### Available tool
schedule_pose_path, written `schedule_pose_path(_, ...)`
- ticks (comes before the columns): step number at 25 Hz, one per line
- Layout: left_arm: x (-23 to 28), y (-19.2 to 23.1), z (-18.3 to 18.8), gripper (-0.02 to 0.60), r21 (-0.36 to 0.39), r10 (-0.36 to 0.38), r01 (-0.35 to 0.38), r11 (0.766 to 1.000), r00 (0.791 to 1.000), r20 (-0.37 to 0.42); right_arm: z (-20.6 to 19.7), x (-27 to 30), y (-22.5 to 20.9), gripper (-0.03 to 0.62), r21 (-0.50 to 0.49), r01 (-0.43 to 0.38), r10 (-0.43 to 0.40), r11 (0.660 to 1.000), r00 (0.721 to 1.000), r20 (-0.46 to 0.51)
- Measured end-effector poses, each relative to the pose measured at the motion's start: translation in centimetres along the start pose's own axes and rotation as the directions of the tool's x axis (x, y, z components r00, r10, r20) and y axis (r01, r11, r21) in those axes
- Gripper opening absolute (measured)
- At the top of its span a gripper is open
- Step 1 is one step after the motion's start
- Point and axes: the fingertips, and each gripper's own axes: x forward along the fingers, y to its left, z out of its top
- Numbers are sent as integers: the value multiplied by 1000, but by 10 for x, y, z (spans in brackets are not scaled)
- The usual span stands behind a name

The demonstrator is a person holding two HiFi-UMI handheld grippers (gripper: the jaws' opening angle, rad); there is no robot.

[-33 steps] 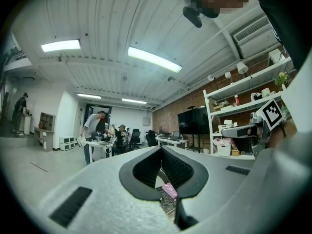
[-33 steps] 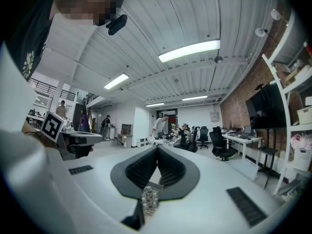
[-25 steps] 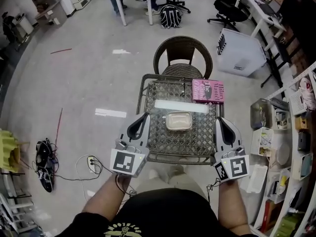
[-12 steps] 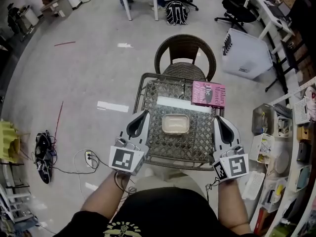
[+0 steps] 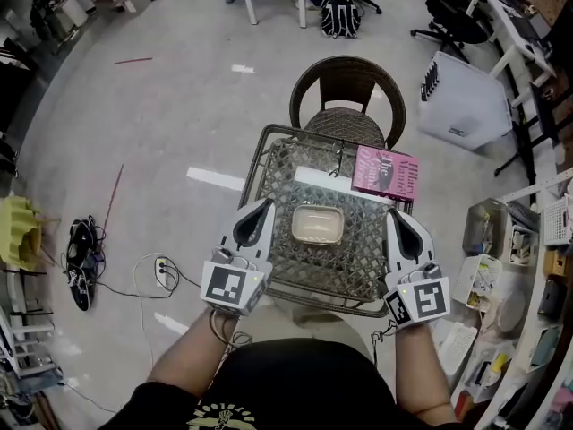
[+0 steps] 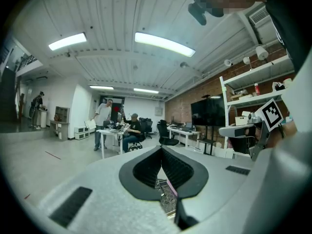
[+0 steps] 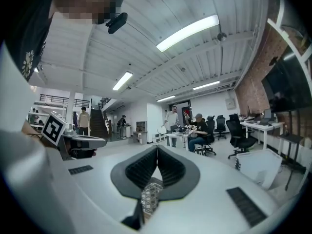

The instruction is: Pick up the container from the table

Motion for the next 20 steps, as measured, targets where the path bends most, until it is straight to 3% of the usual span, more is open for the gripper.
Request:
schedule_pose_path(9, -3, 16, -42, 9, -51, 42, -48, 998, 993, -113, -30, 13, -5, 11, 41, -2, 4, 999, 999, -54)
schedule_pose_path(20, 27, 25, -85, 9, -69, -63, 54, 996, 988, -142, -69, 35, -2, 11, 63, 48, -40, 997, 991, -125)
